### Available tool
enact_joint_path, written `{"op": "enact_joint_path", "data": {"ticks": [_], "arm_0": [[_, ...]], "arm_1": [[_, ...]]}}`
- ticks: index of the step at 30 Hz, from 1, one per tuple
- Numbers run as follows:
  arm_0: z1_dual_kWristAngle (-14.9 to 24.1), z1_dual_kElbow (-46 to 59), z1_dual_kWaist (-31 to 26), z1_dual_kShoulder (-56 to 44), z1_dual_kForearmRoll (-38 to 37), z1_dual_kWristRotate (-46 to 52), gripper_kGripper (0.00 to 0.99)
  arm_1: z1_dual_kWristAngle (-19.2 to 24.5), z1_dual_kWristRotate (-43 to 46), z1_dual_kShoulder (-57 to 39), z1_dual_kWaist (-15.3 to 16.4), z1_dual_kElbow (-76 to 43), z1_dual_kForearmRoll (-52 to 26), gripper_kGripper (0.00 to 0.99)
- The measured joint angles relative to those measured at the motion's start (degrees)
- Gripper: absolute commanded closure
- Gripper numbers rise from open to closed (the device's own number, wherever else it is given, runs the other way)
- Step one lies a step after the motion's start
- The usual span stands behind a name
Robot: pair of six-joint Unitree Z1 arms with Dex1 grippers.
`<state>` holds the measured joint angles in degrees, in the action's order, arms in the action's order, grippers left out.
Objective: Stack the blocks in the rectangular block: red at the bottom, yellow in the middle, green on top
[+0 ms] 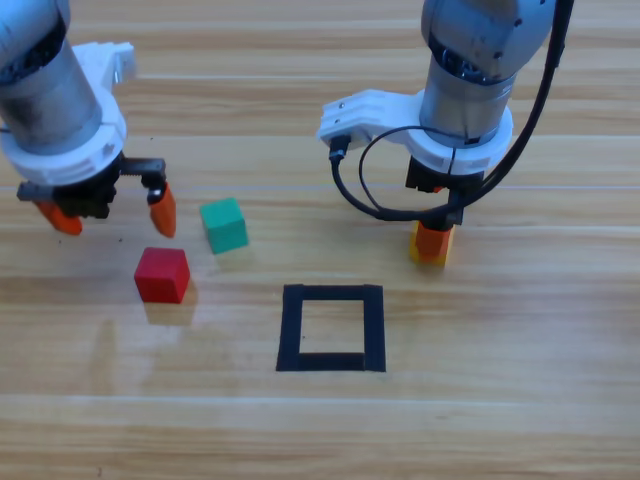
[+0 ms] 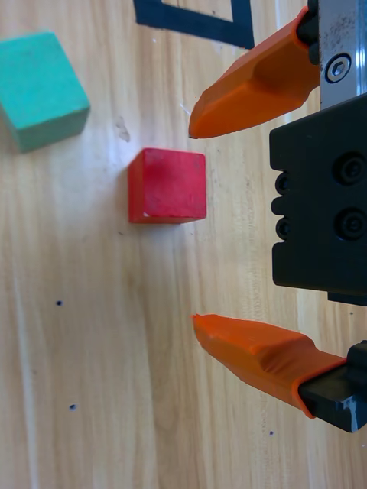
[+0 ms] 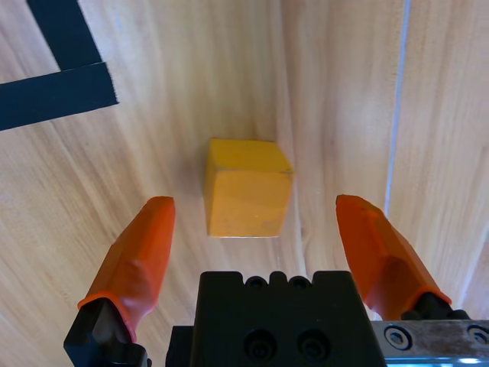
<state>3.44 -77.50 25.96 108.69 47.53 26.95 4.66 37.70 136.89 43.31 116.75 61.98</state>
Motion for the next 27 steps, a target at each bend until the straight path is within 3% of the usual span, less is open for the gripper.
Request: {"op": "enact_joint_path", "data": {"ticks": [9,15,18,21,27], "arm_0": [[0.00,4.25,2.14,3.66,-5.92,-0.25,0.002],[-0.38,5.83,3.31,6.98,-9.33,-0.25,0.002],[-0.40,6.28,3.63,7.56,-10.38,-0.25,0.007],[-0.39,6.44,3.73,7.69,-10.85,-0.25,0.152],[-0.39,6.89,3.76,7.53,-11.54,-0.54,0.608]], "arm_1": [[-0.01,0.00,4.82,-1.25,2.90,1.28,0.225],[-0.58,0.00,5.17,-1.51,4.94,2.67,0.761],[-1.24,0.00,5.21,-1.54,5.21,3.22,0.904],[-2.16,-0.07,5.21,-1.56,5.36,4.99,0.967],[-7.36,-6.79,4.47,-1.80,5.03,8.39,0.967]]}}
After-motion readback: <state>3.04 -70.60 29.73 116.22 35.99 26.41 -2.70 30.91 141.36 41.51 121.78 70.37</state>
